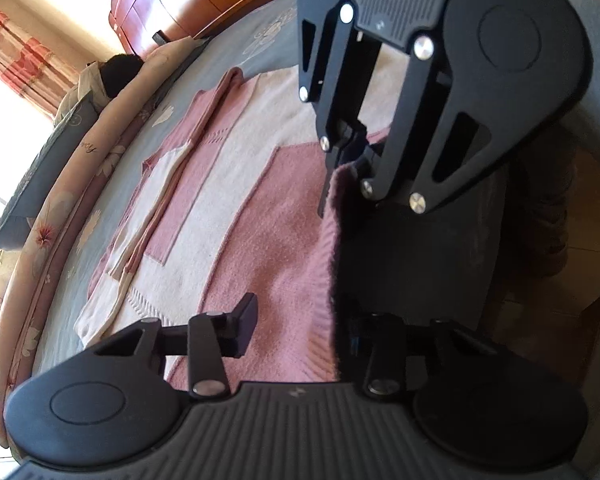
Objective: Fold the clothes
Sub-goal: 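Grasp the pink ribbed hem with both grippers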
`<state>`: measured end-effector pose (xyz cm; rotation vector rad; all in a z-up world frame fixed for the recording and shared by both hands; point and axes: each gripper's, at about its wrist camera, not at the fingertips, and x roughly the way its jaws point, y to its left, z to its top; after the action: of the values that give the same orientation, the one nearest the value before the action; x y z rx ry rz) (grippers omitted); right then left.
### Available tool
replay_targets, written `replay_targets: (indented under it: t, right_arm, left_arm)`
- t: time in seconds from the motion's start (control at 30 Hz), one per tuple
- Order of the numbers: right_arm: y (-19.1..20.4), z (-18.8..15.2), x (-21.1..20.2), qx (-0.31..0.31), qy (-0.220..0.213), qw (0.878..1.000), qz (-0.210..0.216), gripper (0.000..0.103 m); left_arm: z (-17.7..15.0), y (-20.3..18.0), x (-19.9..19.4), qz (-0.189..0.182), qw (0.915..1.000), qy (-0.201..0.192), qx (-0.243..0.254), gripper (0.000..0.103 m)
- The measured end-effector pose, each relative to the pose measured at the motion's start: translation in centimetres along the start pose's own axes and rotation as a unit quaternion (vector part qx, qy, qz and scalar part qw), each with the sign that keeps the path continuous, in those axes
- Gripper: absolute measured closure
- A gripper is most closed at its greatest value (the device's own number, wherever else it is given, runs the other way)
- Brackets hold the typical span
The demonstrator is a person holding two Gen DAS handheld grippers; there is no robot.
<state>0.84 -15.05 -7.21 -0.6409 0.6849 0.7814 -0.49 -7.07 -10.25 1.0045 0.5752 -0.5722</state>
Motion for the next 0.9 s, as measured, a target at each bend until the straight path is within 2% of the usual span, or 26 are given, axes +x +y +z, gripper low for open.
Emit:
replay_targets:
  t: [0.2, 0.27, 0.33, 0.4, 0.5, 0.57, 0.63, 0.83, 0.9]
  right_arm:
    - [0.0, -0.1, -0.1, 0.004, -0.005, 1.0, -0.003, 0.094]
    - [0.1, -0.1, 0.0, 0.003, -0.003, 1.0, -0.006, 0.092]
    - [0.1, -0.2, 0.2, 0.006, 0.005, 1.0, -0.004, 0.082]
    - [0.0, -0.5, 0.1, 0.008, 0.01, 1.0, -0.003, 0.079]
    - [-0.6, -1.2, -1.0, 0.015, 0.009, 1.0, -0.002, 0.067]
    - [-0.9, -1.7, -1.8, 0.015, 0.007, 1.0, -0.008, 0.052]
    - [-0.9, -2.2, -2.3, 0.006, 0.006, 1.0, -0.024, 0.046]
    - [0.2, -2.2, -1.1, -0.012, 0.005, 0.998, -0.059, 0.045]
    - [0.9, -2.2, -0.4, -0.042, 0.017, 0.995, -0.09, 0.045]
  left_arm:
    - [-1.8, 0.9, 0.3, 0.028, 0.9991, 0.033, 0.003, 0.068]
    - [-2.1, 1.2, 0.2, 0.027, 0.9989, 0.039, -0.002, 0.076]
    - [-1.9, 1.4, 0.0, 0.021, 0.9989, 0.04, -0.009, 0.09]
    - [-1.8, 1.6, -0.1, 0.015, 0.9989, 0.041, -0.015, 0.093]
    - [-1.5, 2.1, -0.1, 0.011, 0.9989, 0.041, -0.018, 0.095]
    - [-1.4, 2.6, -0.1, 0.006, 0.9988, 0.041, -0.027, 0.094]
    - [-1.4, 3.0, -0.2, 0.003, 0.9986, 0.04, -0.033, 0.094]
    - [-1.4, 3.4, -0.4, 0.003, 0.9987, 0.037, -0.037, 0.094]
    - [-1.4, 3.5, -0.4, 0.003, 0.9986, 0.036, -0.037, 0.094]
